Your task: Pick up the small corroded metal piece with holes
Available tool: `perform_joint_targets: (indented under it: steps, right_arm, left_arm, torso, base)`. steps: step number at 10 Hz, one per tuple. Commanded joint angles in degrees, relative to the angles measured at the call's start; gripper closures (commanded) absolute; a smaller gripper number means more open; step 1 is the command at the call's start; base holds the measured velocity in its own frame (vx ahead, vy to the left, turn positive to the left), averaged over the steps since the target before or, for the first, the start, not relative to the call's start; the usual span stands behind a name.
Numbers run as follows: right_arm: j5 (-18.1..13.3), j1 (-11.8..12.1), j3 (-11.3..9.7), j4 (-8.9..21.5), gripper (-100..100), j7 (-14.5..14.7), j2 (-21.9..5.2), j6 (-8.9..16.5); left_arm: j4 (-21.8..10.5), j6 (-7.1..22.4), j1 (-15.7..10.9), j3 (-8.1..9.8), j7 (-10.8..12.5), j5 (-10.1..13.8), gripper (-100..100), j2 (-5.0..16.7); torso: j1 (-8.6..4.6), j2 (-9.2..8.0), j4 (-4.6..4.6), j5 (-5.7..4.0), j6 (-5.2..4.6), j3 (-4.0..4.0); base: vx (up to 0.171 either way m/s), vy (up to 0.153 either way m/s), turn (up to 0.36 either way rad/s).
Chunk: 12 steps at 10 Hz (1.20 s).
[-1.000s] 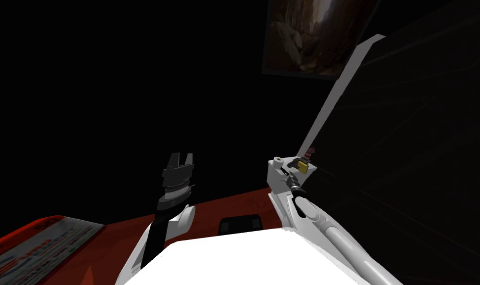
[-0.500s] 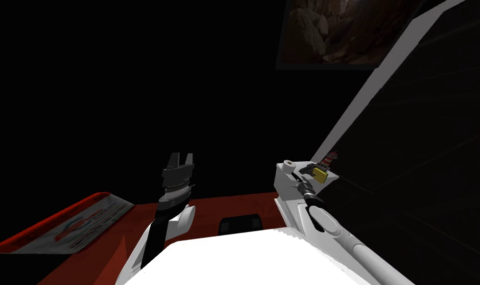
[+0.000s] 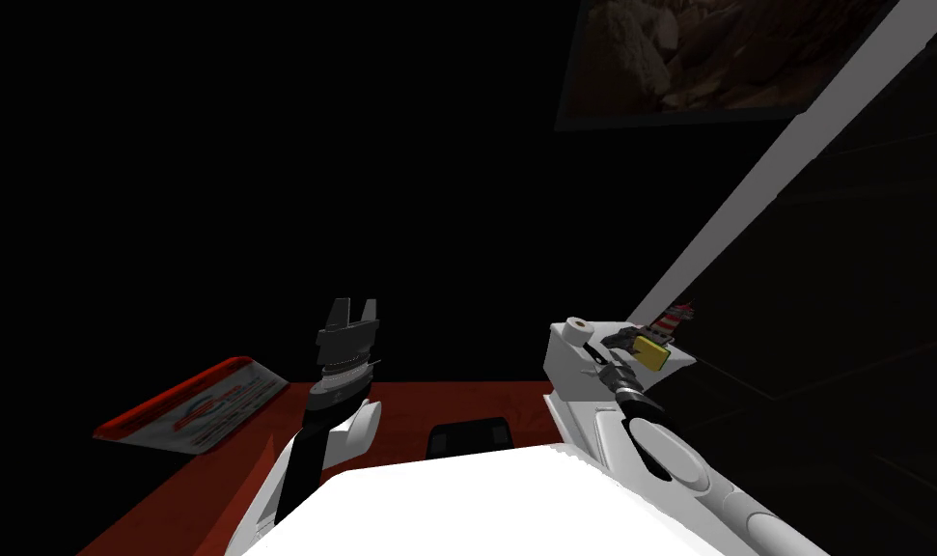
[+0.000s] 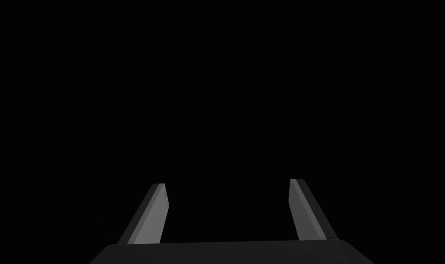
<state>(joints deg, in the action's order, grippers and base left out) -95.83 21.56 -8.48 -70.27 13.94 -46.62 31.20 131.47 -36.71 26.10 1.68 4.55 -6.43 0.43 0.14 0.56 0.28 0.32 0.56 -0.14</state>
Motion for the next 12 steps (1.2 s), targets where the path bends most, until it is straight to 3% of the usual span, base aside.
perform_joint_targets:
  steps: [1, 2, 6, 7, 8, 9, 10, 11, 12]
  right_arm:
    - [0.0, 0.0, 0.0, 0.0, -100, 0.0, 0.0, 0.0]
    - [-0.1, 0.0, -0.1, 0.1, 100, -0.3, 0.0, 0.1]
    - [-0.1, 0.0, 0.0, 0.1, 100, -0.3, 0.0, 0.1]
    - [-0.1, 0.0, 0.0, 0.1, 0, -0.3, 0.0, 0.1]
    - [-1.4, -2.9, 0.2, 0.7, 100, 2.2, 2.7, -1.7]
    - [-1.4, -3.1, 0.2, 0.7, 100, 2.2, 2.7, -1.7]
    - [-2.7, -5.8, 0.4, 1.4, 100, 3.8, 5.1, -3.8]
    - [-2.7, -6.2, 0.4, 1.4, 100, 4.9, 5.6, -3.8]
    - [-4.1, -8.1, 0.7, 2.0, 100, 7.3, 7.8, -5.8]
  left_arm:
    - [0.0, 0.0, 0.0, 0.00, 0.0, 0.0, 0, 0.0]
    - [0.0, 0.0, 0.0, 0.00, 0.0, 0.0, 0, 0.0]
    - [0.0, 0.0, 0.0, 0.00, 0.0, 0.0, 0, 0.0]
    - [0.0, 0.0, 0.0, 0.00, 0.0, 0.0, 0, 0.0]
    - [0.0, 0.0, 0.0, 0.00, 0.0, 0.0, 0, 0.0]
    - [0.0, 0.0, 0.0, 0.01, 0.0, 0.0, 0, 0.0]
    - [0.0, 0.0, 0.0, 0.00, 0.0, 0.0, 0, 0.0]
    - [0.0, 0.0, 0.0, 0.01, 0.0, 0.0, 0, 0.0]
    - [0.0, 0.0, 0.0, 0.00, 0.0, 0.0, 0, 0.0]
  torso:
    - [0.00, 0.00, 0.00, 0.00, 0.00, 0.00]
    - [-0.02, -0.01, 0.00, -0.01, 0.01, 0.01]
    - [-0.01, -0.04, 0.02, -0.02, 0.03, 0.02]
    - [-0.02, -0.04, 0.02, -0.02, 0.03, 0.03]
    - [-0.02, -0.04, 0.02, -0.02, 0.03, 0.03]
    - [-0.10, -0.14, 0.00, -0.06, -0.13, 0.07]
    - [-0.19, -0.17, 0.01, -0.08, -0.07, 0.08]
    - [-0.24, -0.26, 0.03, -0.06, -0.16, 0.14]
    - [-0.26, -0.24, -0.02, -0.16, -0.07, 0.10]
  base:
    - [0.006, 0.004, -0.007]
    - [0.000, 0.000, 0.000]
    - [0.000, 0.000, 0.000]
    - [0.000, 0.000, 0.000]
    - [-0.014, -0.032, -0.273]
    - [-0.025, -0.031, -0.219]
    - [-0.036, -0.058, -0.339]
    - [-0.030, -0.044, -0.145]
    - [-0.027, -0.054, -0.253]
